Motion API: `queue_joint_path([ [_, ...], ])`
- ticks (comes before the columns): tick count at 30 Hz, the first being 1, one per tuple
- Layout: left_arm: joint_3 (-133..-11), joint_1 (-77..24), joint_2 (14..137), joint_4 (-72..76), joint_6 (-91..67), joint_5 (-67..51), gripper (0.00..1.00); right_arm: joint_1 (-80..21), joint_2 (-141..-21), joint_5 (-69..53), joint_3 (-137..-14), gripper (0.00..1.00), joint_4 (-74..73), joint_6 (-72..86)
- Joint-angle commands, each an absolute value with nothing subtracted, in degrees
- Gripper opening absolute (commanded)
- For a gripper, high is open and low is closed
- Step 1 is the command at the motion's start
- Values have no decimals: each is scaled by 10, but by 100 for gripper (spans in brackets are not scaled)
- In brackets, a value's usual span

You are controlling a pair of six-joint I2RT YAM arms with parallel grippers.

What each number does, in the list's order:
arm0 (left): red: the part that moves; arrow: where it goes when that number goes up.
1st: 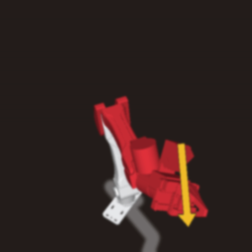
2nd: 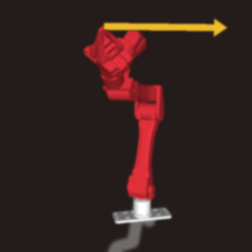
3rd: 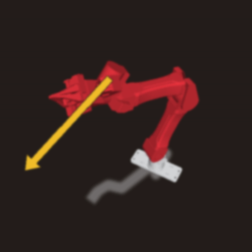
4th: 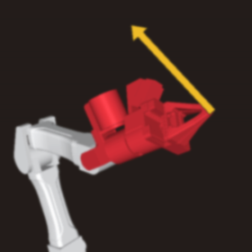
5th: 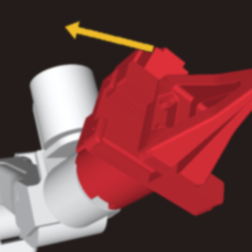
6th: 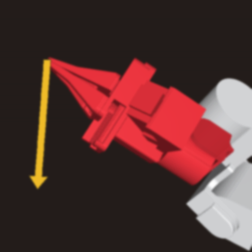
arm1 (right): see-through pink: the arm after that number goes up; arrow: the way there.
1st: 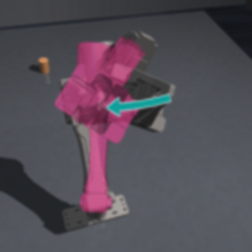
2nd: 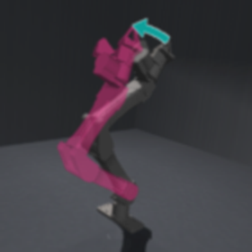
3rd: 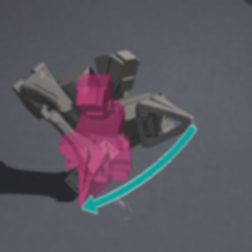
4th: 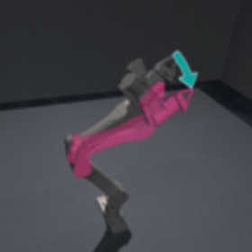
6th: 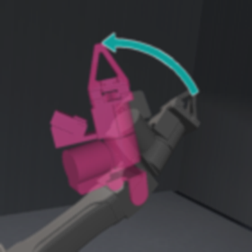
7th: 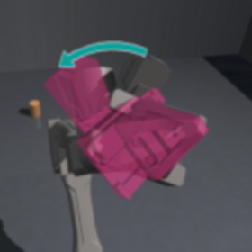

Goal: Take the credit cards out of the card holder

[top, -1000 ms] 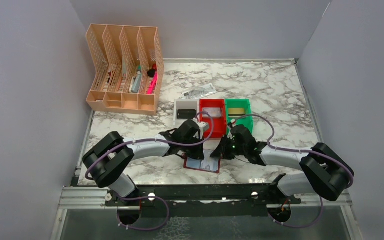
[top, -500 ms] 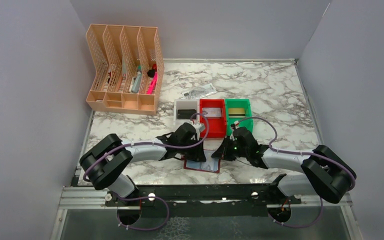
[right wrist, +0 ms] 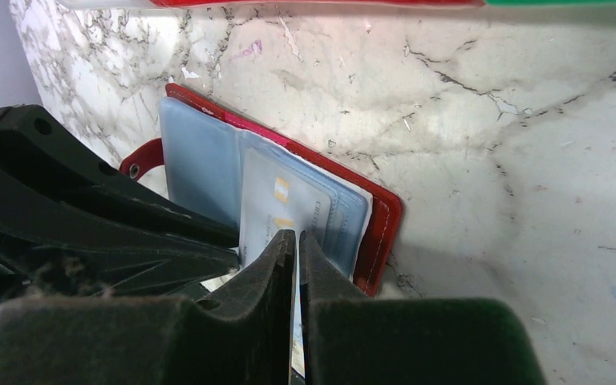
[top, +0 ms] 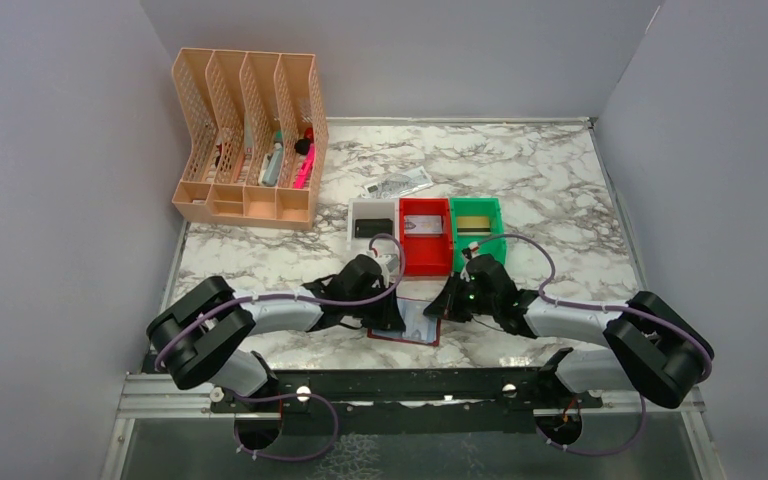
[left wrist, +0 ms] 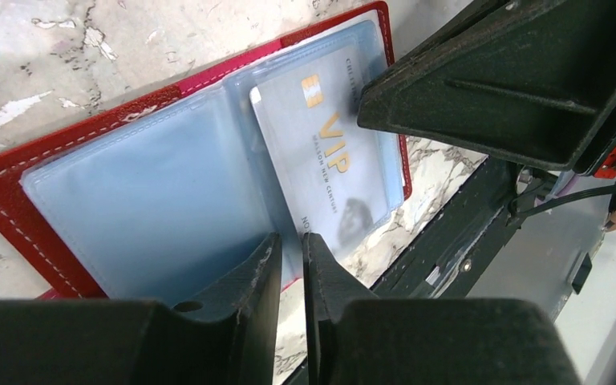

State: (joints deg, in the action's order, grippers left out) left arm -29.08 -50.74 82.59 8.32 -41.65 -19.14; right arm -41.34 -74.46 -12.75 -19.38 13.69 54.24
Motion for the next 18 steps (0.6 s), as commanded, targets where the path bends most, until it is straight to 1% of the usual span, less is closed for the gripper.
queue_joint_path([
  [1, -282, -510, 845, 127, -439, -208, 17, -414, -746, -109, -176, 12, 108, 541],
  [11, -273, -510, 865, 175, -458, -228, 13, -414, -746, -112, -169, 11, 116, 543],
  [16, -269, -510, 858, 178, -457, -221, 1, -414, -745, -109, -169, 12, 111, 542],
  [18, -269, -510, 854, 177, -454, -221, 0, -414, -742, -105, -169, 11, 104, 543],
])
